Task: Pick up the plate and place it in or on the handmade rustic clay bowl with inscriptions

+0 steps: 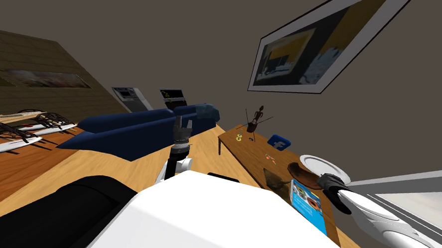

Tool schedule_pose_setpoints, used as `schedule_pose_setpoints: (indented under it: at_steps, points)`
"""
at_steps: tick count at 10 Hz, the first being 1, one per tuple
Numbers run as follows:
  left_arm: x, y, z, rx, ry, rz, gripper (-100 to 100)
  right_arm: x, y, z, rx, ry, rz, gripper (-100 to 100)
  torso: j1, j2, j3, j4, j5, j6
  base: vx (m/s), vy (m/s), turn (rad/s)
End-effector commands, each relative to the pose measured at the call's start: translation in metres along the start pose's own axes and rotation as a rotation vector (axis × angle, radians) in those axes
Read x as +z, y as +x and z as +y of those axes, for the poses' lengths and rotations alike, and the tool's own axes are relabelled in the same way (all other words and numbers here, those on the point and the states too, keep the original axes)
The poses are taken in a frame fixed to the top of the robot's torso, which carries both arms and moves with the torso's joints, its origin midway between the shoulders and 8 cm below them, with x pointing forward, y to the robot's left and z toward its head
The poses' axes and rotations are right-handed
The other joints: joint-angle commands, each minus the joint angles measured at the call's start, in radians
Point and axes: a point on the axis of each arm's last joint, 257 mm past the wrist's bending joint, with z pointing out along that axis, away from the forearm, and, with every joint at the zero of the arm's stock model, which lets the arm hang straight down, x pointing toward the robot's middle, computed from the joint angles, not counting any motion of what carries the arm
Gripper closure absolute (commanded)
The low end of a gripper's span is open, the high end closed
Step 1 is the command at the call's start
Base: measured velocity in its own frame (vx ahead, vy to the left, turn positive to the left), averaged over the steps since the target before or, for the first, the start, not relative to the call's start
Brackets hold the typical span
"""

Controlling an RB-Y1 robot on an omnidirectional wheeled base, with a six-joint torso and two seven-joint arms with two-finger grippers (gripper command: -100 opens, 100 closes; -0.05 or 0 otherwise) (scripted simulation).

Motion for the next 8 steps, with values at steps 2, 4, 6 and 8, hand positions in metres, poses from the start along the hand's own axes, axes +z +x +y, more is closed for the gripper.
schedule_pose_setpoints:
  at_steps: [2,4,6,8]
  points:
    - [0.0,0.0,0.0,0.0,0.0,0.0,0,0.0,0.0,0.0,0.0,0.0,0.0,-100,0.003,0.0,0.0,0.0,0.001,0.0,0.0,-0.005,-0.001]
    - [0.0,0.0,0.0,0.0,0.0,0.0,0,0.0,0.0,0.0,0.0,0.0,0.0,-100,0.004,-0.001,0.0,0.0,0.001,0.0,0.0,0.0,0.0]
    - [0.0,0.0,0.0,0.0,0.0,0.0,0,0.0,0.0,0.0,0.0,0.0,0.0,0,0.004,-0.001,0.0,0.0,0.001,0.0,0.0,0.0,0.0]
    - [0.0,0.0,0.0,0.0,0.0,0.0,0,-0.002,0.013,-0.027,-0.008,0.004,-0.009,-100,0.006,-0.002,-0.001,0.0,0.002,0.0,0.034,0.058,-0.033]
